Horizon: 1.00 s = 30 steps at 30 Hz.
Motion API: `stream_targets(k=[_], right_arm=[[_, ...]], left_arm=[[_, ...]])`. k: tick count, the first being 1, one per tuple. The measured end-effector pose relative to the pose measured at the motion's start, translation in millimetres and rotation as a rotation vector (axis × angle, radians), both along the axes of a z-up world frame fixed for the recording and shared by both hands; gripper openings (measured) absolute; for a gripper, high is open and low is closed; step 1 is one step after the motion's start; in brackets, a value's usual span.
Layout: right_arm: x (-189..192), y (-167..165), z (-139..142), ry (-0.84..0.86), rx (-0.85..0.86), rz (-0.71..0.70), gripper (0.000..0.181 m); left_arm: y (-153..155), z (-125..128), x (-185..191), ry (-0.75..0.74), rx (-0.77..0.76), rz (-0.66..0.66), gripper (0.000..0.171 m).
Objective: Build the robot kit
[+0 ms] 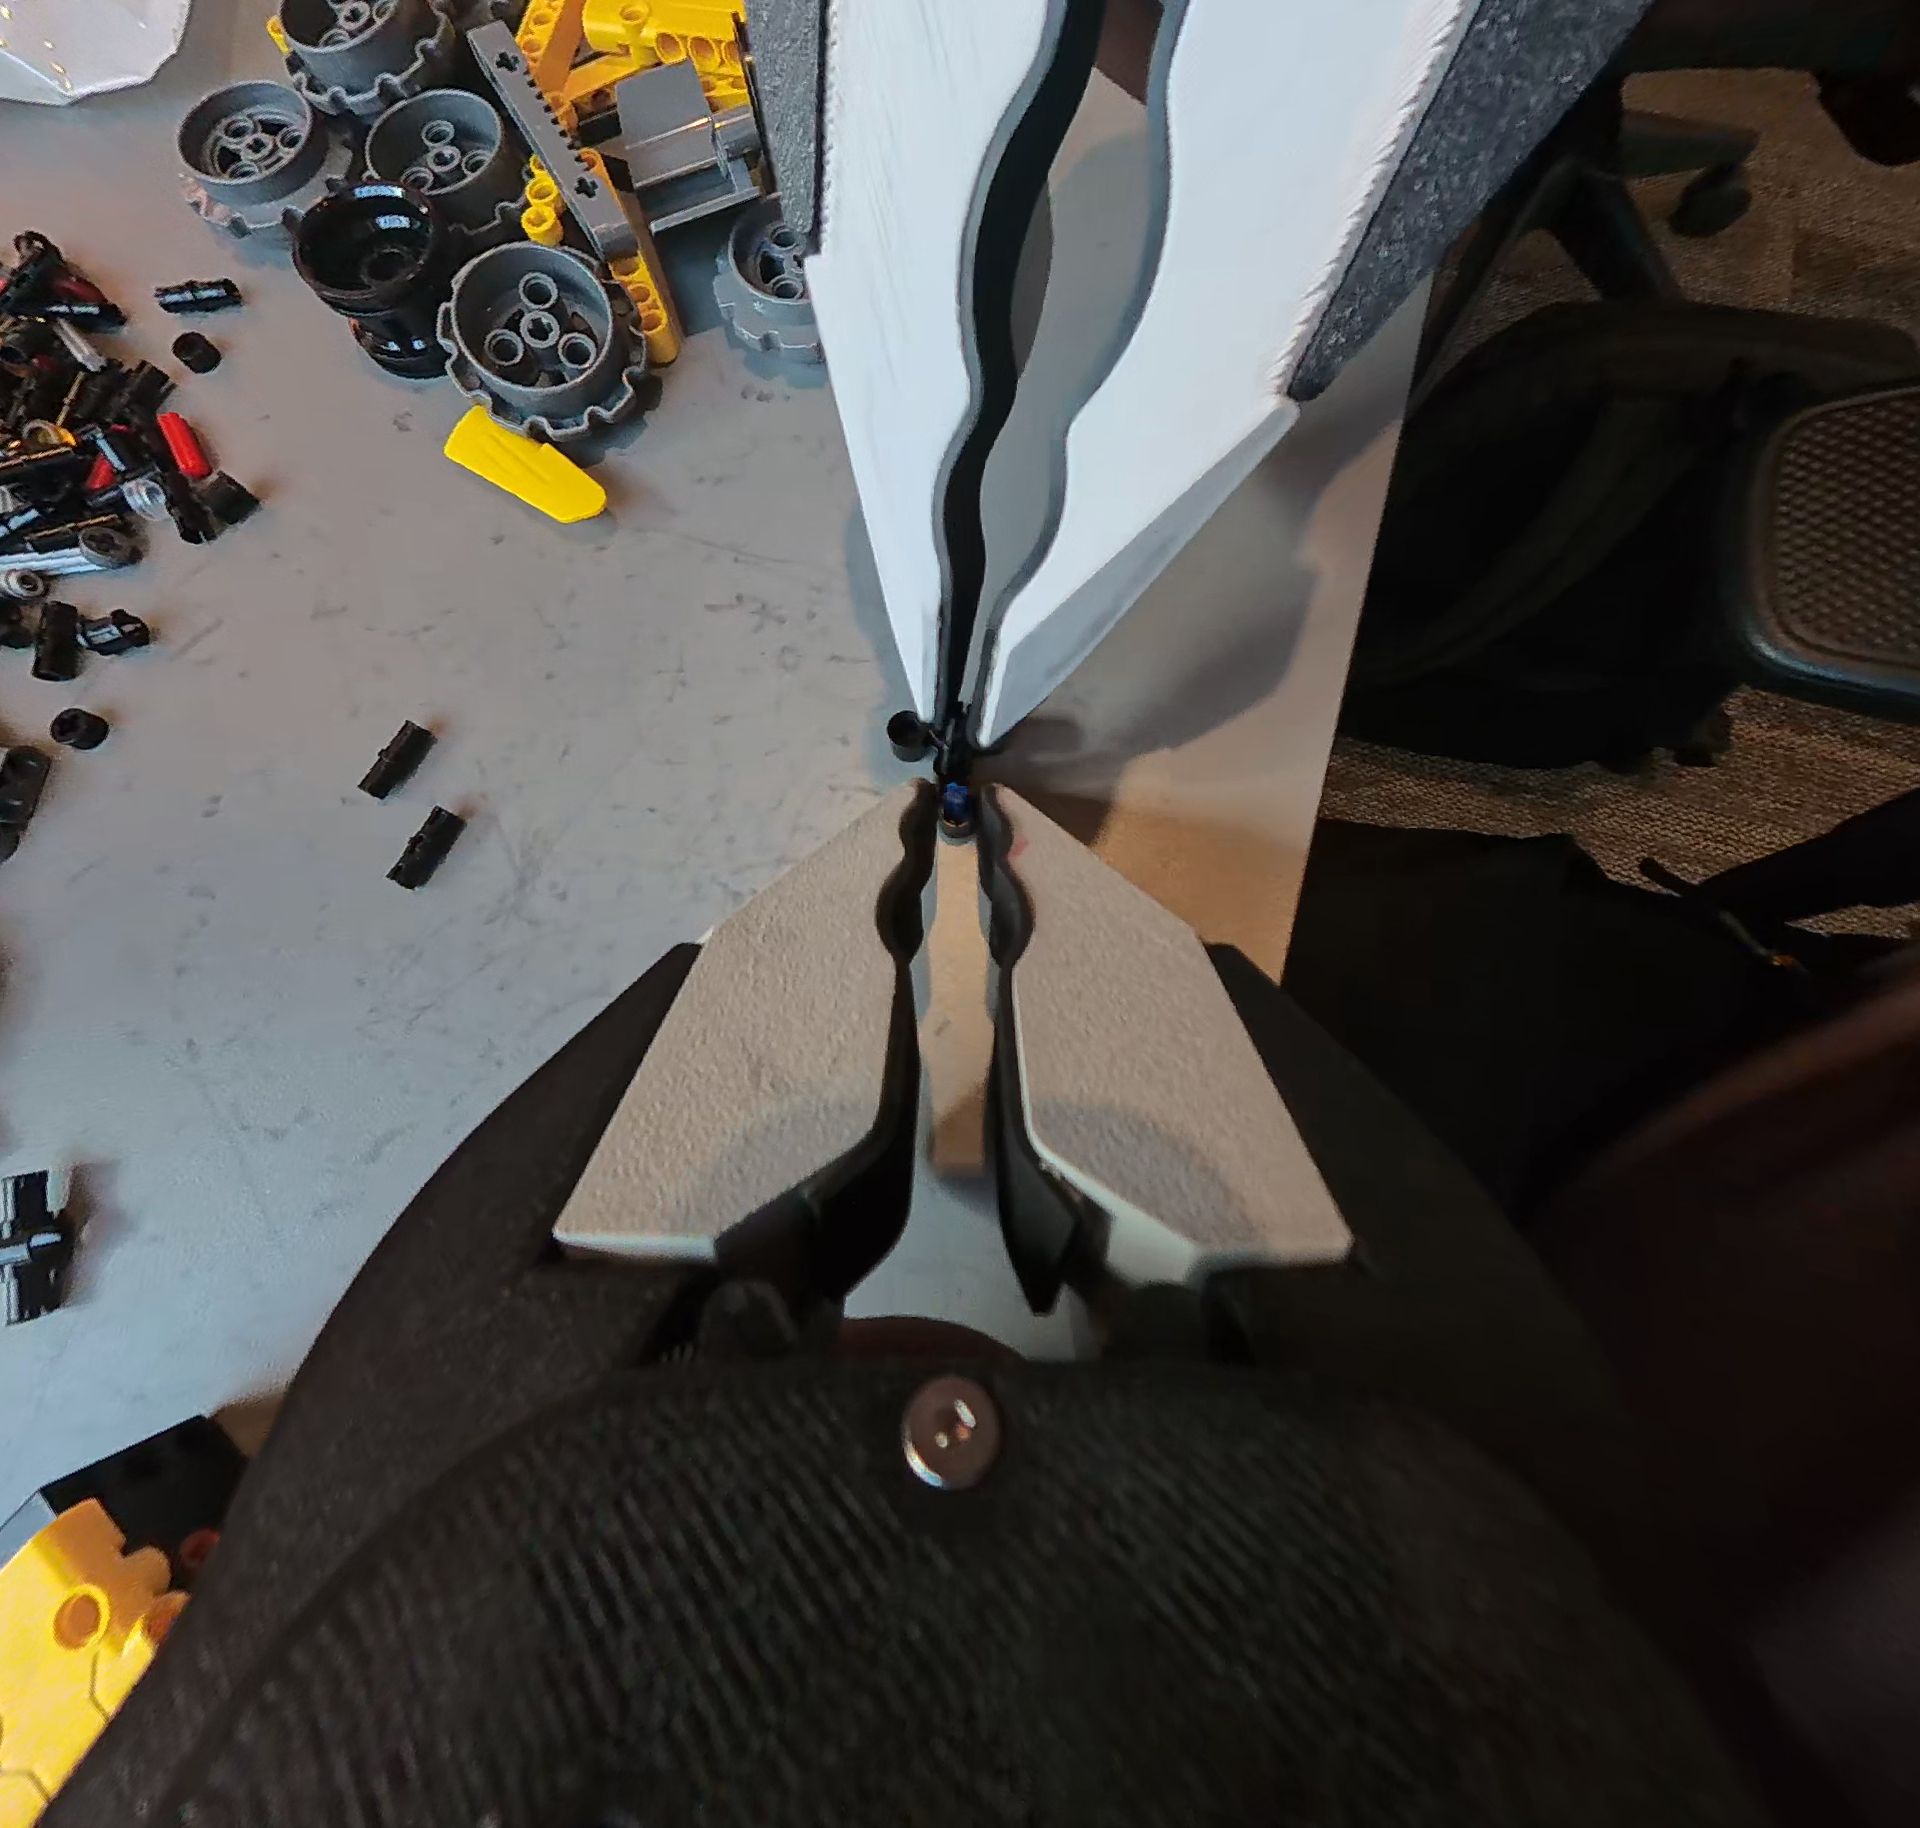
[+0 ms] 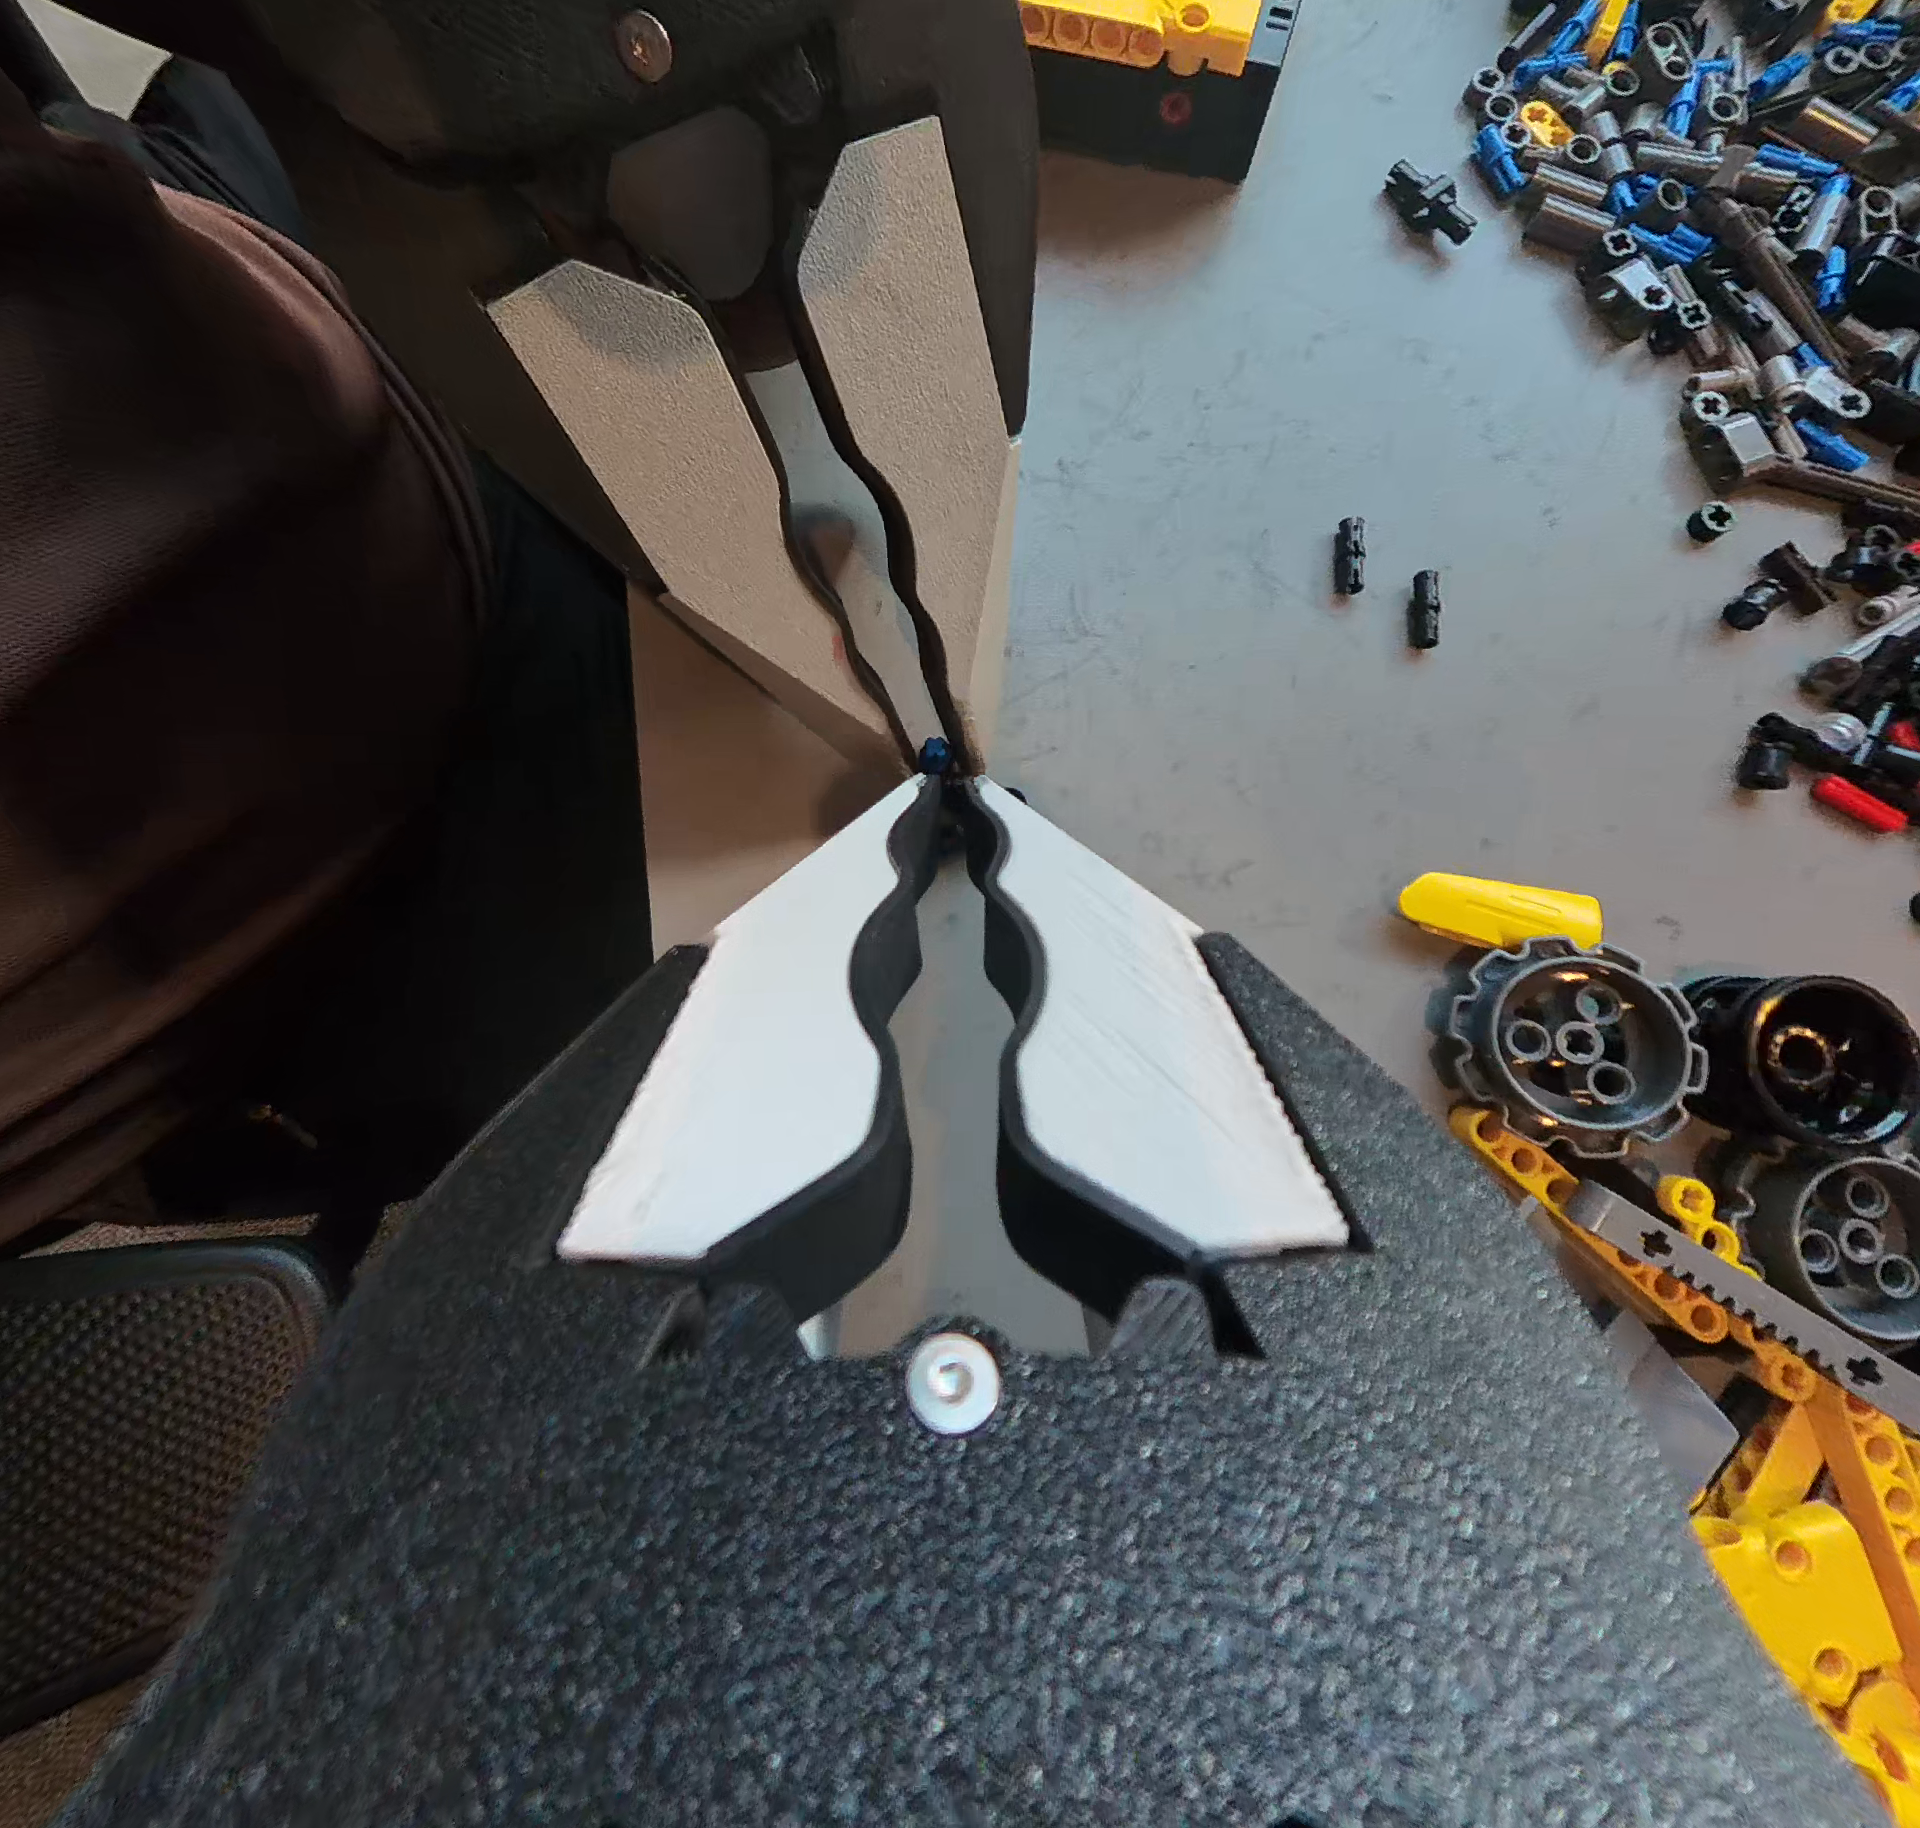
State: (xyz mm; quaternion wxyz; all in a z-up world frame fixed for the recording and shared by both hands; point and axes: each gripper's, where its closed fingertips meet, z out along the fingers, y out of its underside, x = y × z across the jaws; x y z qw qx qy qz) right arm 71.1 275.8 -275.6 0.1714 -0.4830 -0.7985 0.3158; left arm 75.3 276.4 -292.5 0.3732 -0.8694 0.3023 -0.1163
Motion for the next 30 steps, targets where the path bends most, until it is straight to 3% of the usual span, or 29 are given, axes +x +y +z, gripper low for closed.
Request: stream_targets(k=[6, 15, 30], right_arm=[[-3.0, -1.5, -0.7, -0.07, -0.035, 0.009, 0.0], [-4.3, 0.9, -2.8, -0.267, -0.227, -0.036, 0.0], [-2.3, -1.2, -7.2, -0.024, 0.235, 0.113, 0.0]], left_arm=[[0.0, -0.2, 0.0, 0.002, 0.002, -0.001, 0.005], [0.0, -0.2, 0.0, 0.002, 0.004, -0.002, 0.005], [0.0, -0.4, 0.6, -0.011, -0.004, -0.004, 0.005]])
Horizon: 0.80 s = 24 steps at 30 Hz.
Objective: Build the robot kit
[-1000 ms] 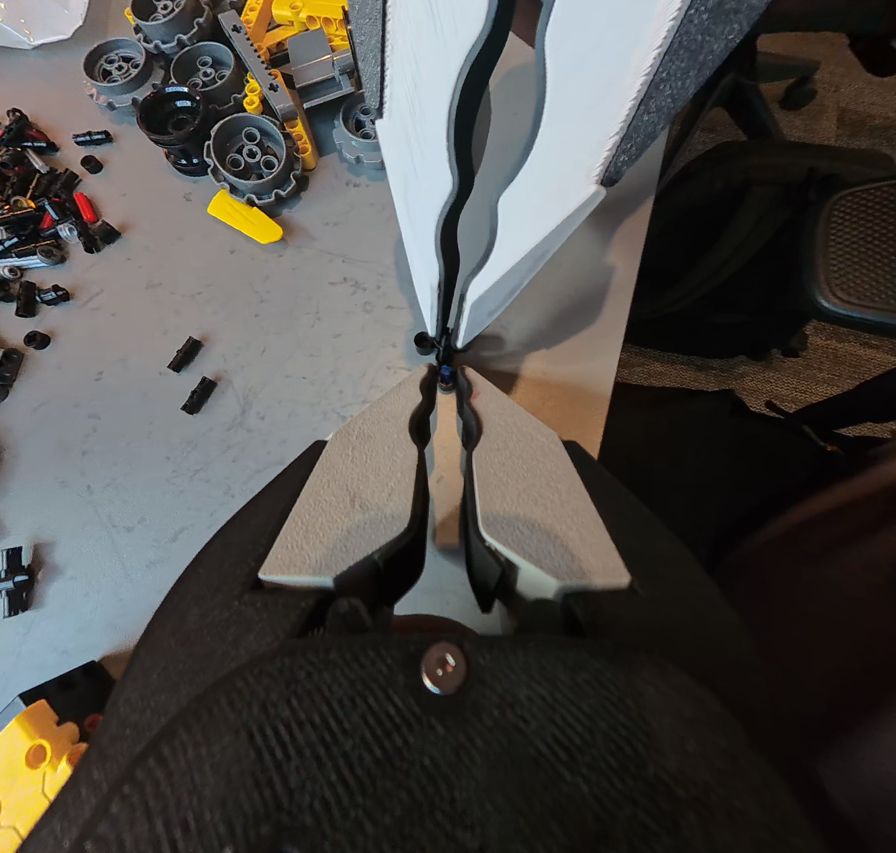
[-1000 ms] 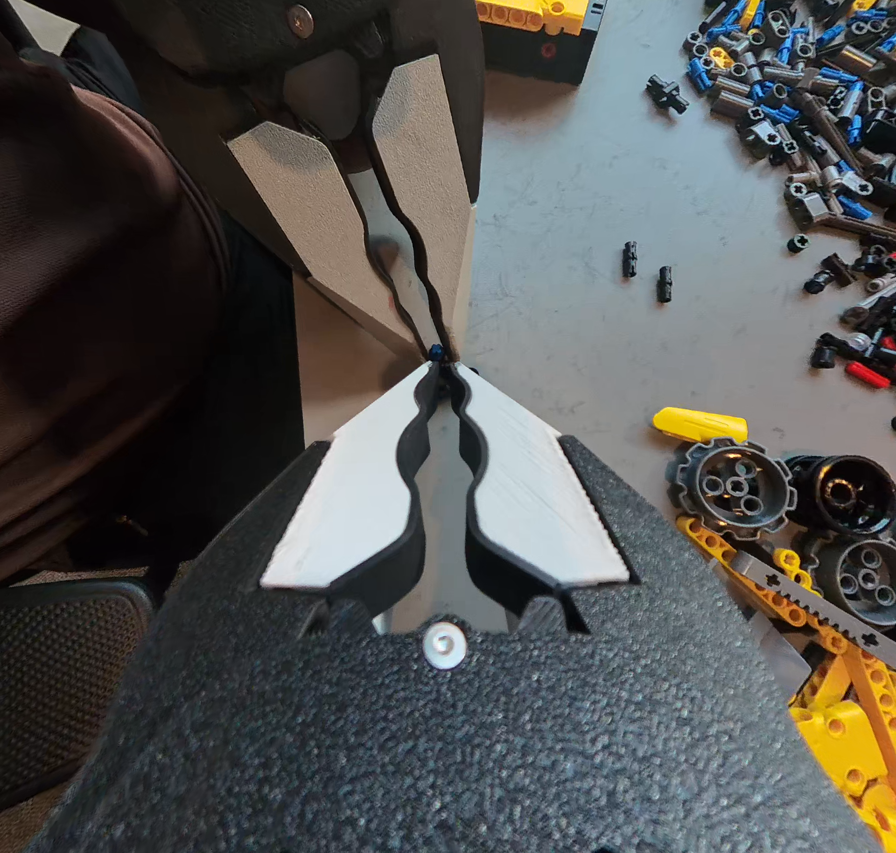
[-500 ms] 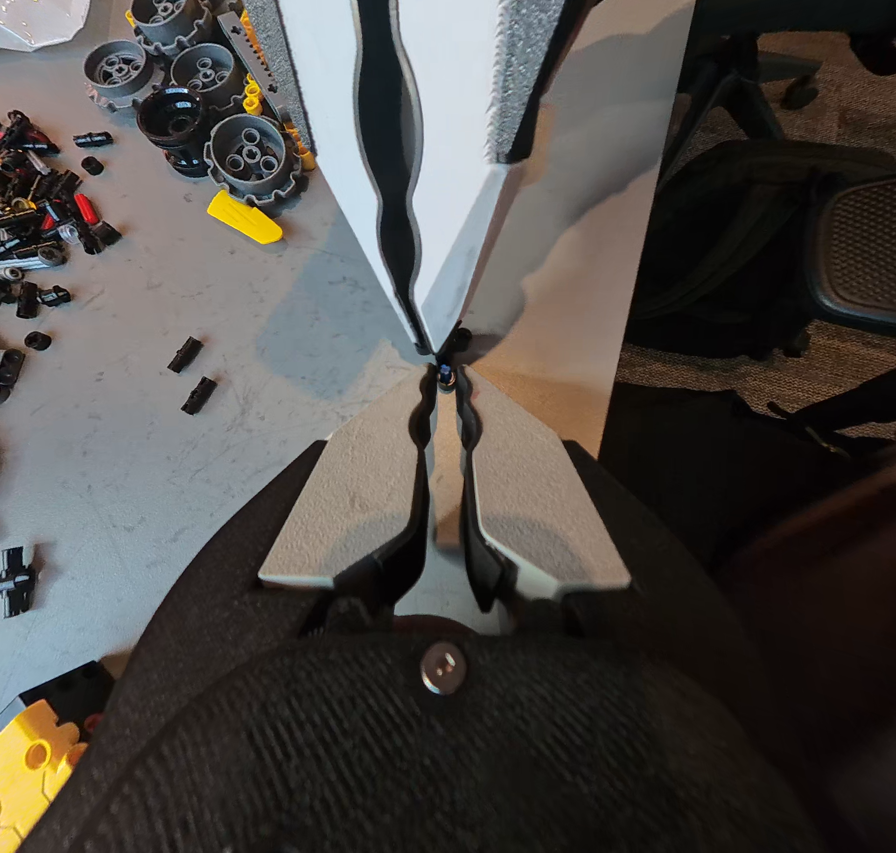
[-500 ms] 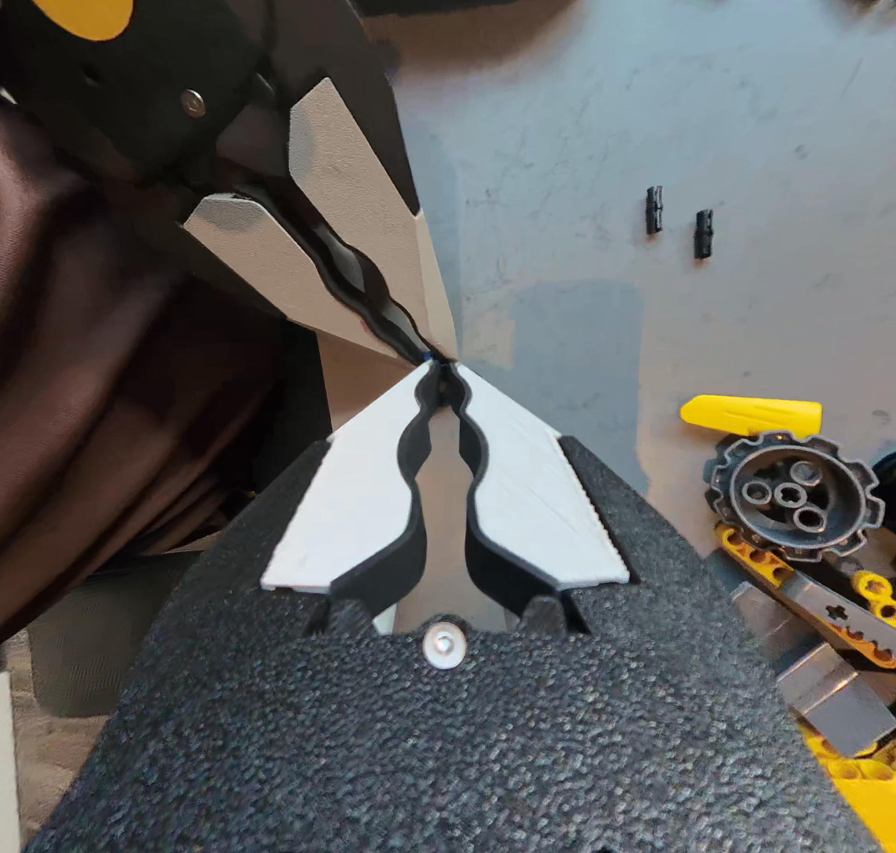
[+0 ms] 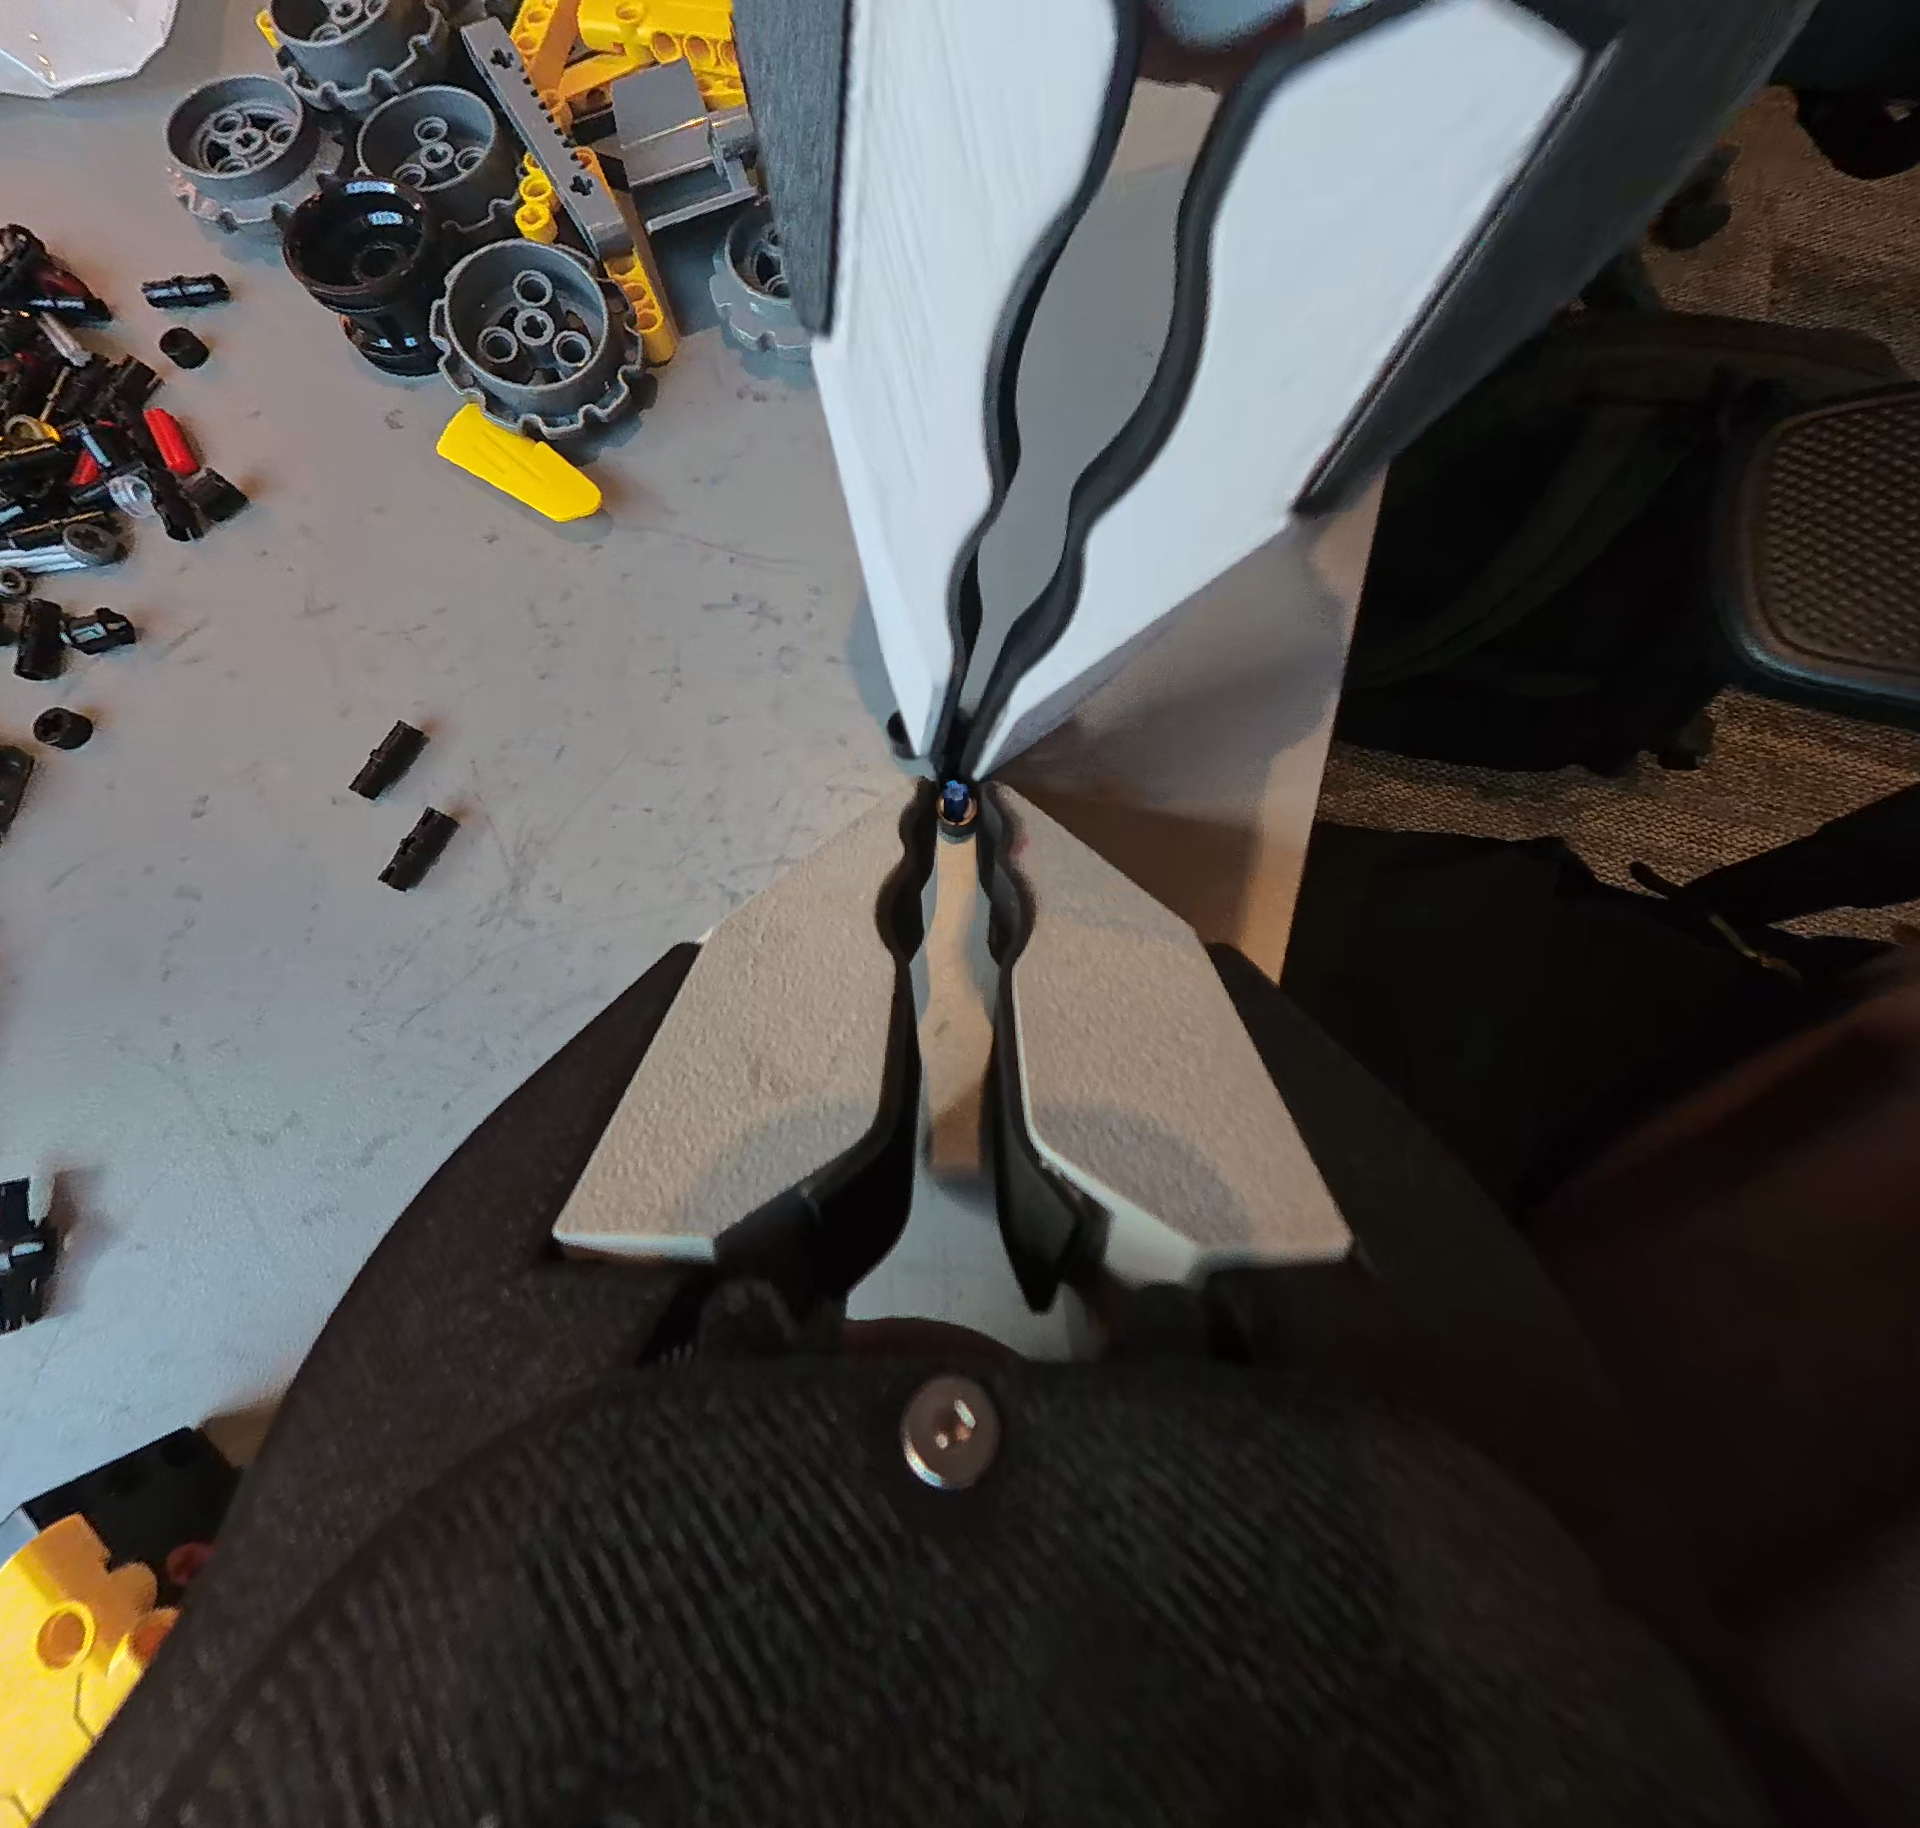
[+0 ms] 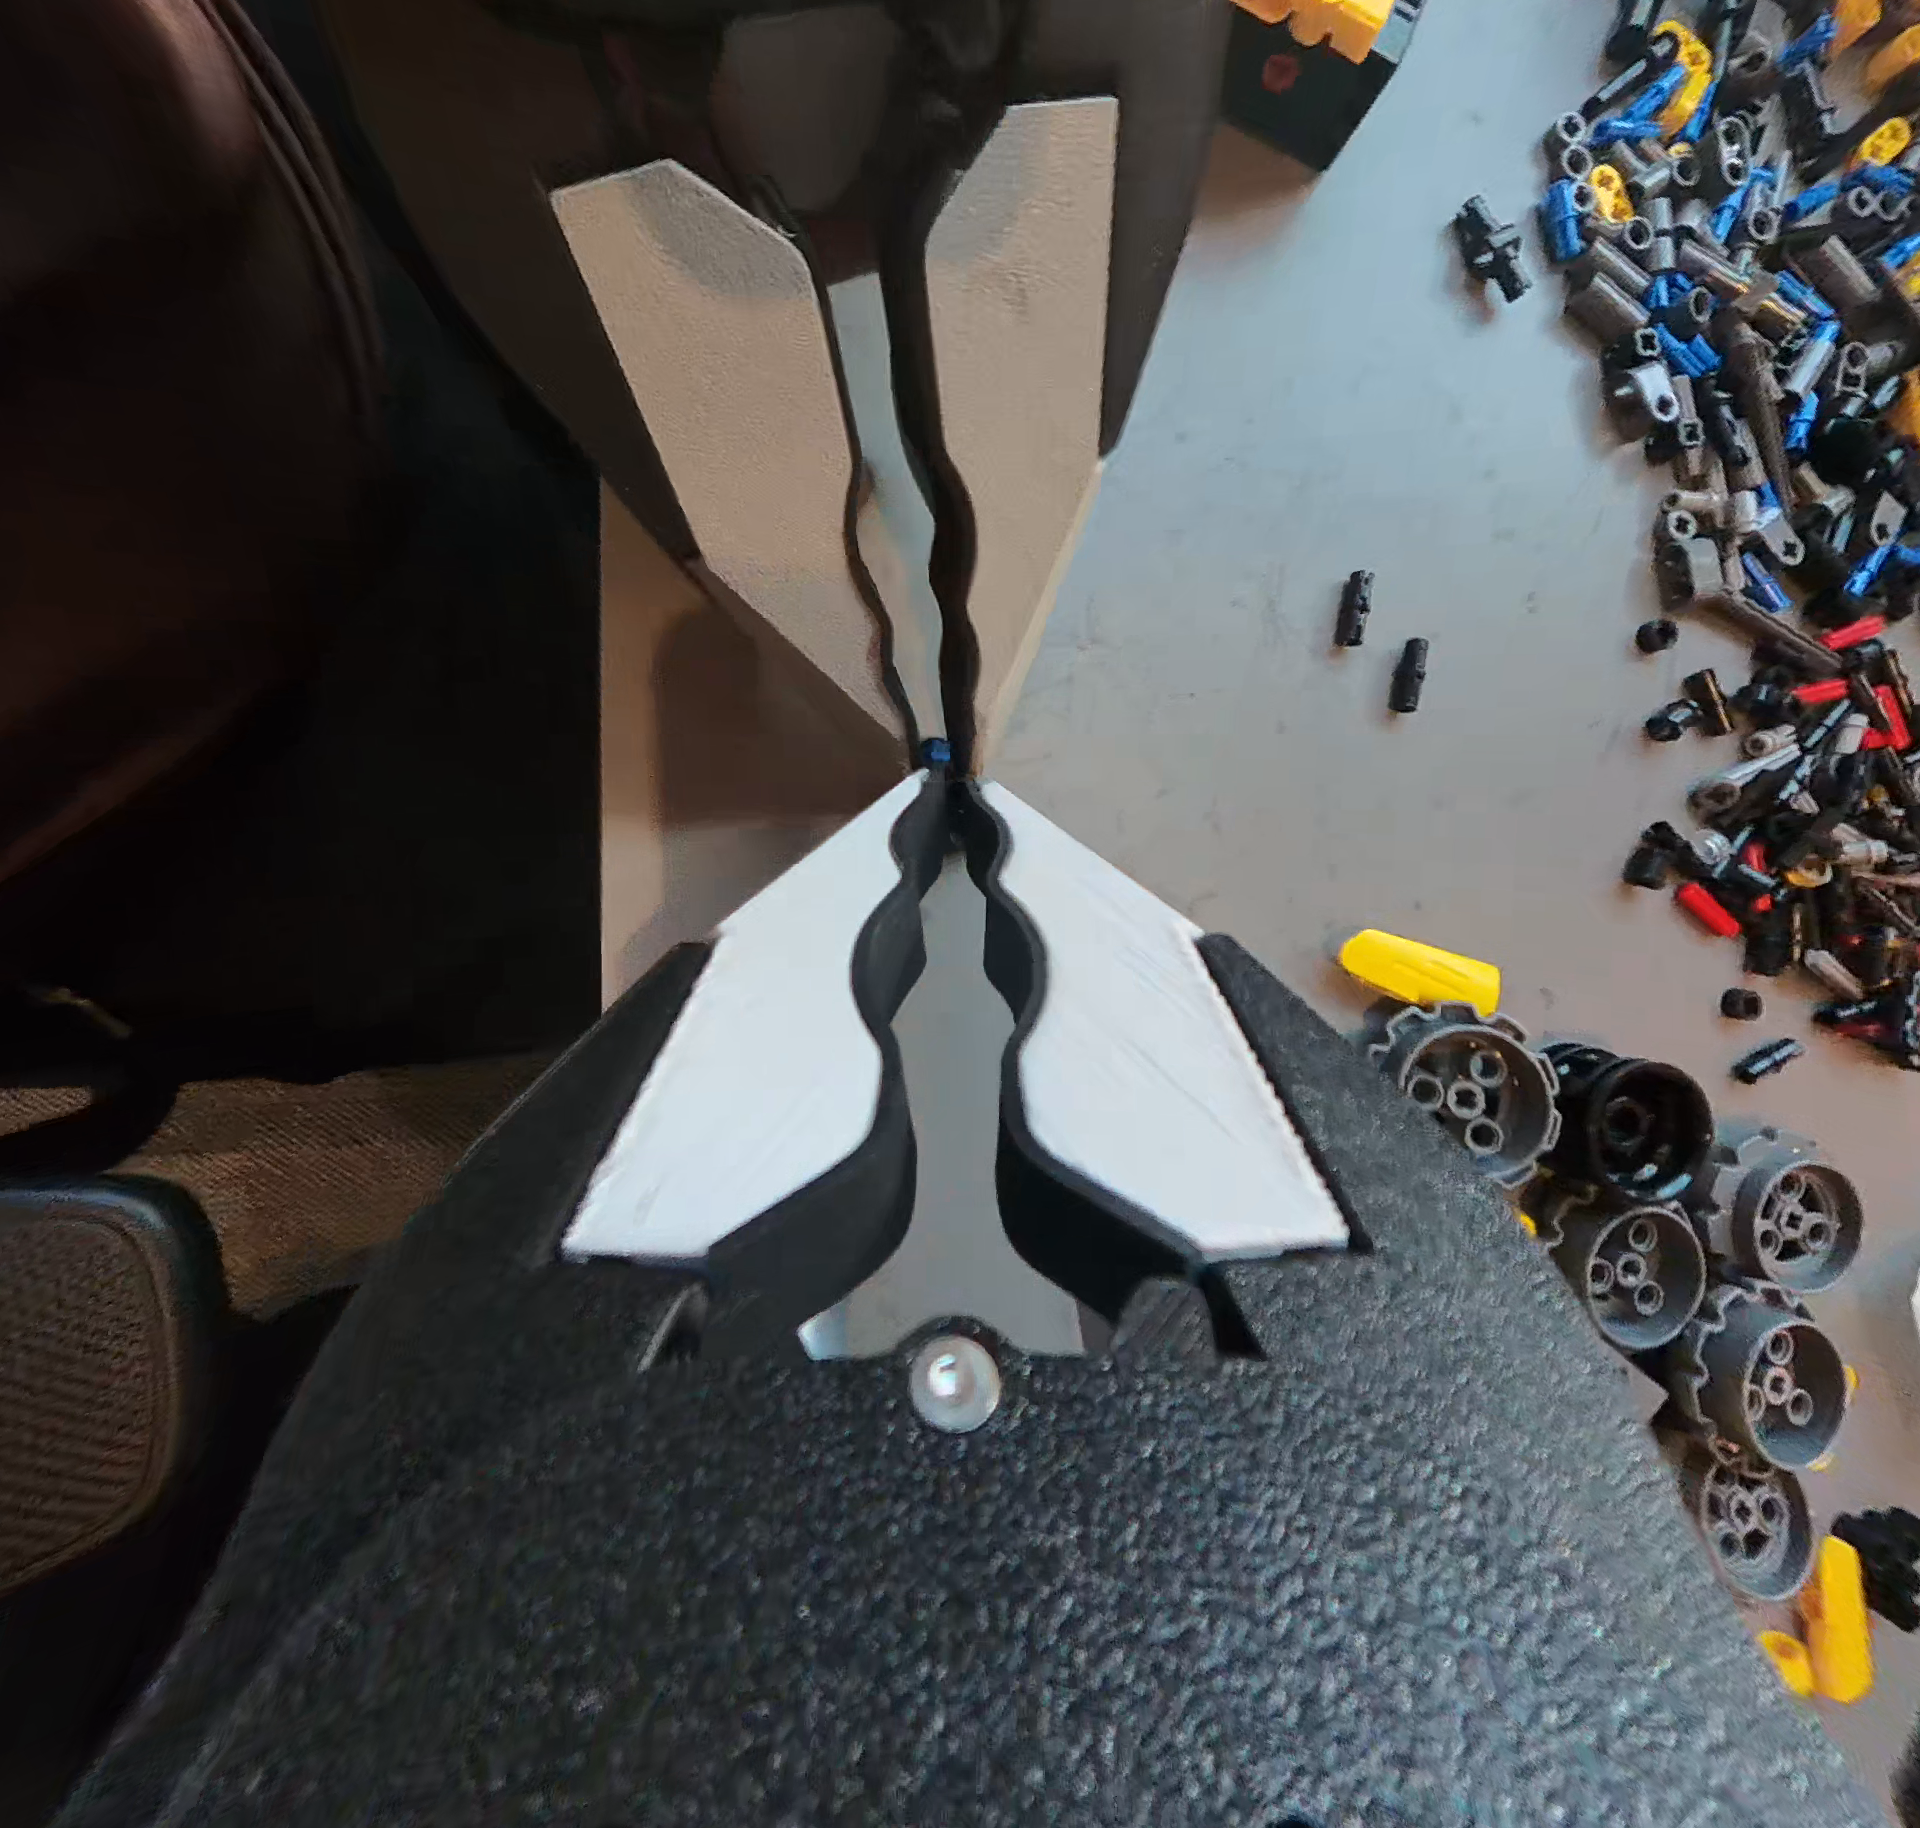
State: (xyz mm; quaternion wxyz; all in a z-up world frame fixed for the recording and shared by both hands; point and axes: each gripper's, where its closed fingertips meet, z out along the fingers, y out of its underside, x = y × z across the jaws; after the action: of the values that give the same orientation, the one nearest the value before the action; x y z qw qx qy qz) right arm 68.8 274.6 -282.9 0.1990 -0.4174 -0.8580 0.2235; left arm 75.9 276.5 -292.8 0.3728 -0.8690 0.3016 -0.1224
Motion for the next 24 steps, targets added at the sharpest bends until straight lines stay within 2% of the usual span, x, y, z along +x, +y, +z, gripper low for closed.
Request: stream_targets(k=[2, 7, 10, 14, 21, 24], right_arm=[[0, 0, -2, -0.014, 0.019, 0.01, 0.0], [0, 0, -1, -0.044, -0.19, -0.066, 0.001], [1, 0, 1, -0.026, -0.233, -0.078, 0.001], [0, 0, 25, 0.058, -0.327, -0.082, 0.0], [1, -1, 5, 0.013, -0.203, -0.046, 0.0], [0, 0, 5, 0.002, -0.218, -0.071, 0.0]], left_arm=[[0, 0, 0, 0.001, 0.0, 0.001, 0.005], [0, 0, 0, 0.006, 0.004, 0.001, 0.005], [0, 0, 0, -0.002, 0.0, 0.002, 0.005], [1, 0, 0, -0.003, -0.001, 0.003, 0.005], [1, 0, -1, 0.005, 0.004, 0.007, 0.005], [0, 0, -2, 0.018, 0.011, 0.022, 0.005]])
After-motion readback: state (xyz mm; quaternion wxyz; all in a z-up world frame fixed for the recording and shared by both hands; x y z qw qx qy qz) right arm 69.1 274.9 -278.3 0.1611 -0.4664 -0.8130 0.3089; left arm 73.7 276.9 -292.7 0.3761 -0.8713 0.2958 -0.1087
